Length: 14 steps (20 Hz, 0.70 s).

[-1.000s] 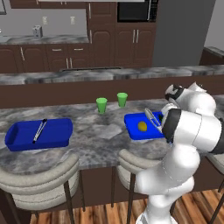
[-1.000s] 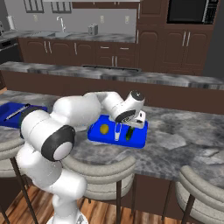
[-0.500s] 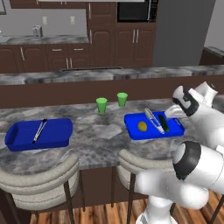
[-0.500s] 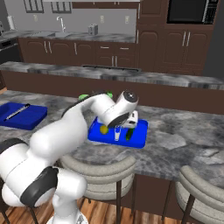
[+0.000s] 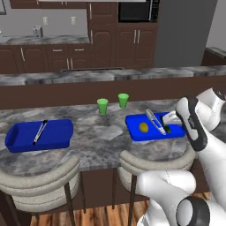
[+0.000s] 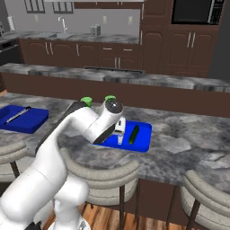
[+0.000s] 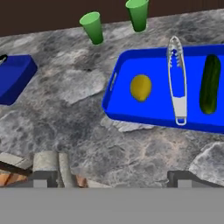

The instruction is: Gather the lemon and cucumber from the fridge and place them on a tray on the dining counter. Then gather the fish and steak from the fridge and place them on the other tray.

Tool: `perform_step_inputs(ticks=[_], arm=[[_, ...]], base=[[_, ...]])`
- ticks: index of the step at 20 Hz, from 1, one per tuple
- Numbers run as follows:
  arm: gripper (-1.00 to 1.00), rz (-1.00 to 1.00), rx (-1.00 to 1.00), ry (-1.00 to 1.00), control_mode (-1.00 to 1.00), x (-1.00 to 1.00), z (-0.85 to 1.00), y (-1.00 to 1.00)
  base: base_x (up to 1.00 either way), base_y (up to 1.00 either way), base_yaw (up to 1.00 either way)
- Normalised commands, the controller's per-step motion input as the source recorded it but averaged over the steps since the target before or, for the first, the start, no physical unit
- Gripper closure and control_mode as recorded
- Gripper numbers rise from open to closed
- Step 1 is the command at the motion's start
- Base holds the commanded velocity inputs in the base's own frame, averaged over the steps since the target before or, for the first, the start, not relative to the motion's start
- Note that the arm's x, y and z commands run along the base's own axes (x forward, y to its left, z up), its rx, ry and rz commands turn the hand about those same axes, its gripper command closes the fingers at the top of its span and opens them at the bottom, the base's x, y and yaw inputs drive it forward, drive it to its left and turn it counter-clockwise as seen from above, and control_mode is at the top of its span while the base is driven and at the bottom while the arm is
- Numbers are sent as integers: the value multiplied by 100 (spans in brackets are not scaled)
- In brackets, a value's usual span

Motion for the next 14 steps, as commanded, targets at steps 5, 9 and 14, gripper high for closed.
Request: perform_step_inputs(ticks=[5, 9, 14], arm=[[-100, -16, 11, 0, -100, -55, 28, 40], [-100, -13, 7, -3, -100, -68, 49, 28], [-100, -8, 0, -11, -100, -66, 61, 29]], base=[[0, 0, 0], [0, 0, 0], [0, 0, 0]])
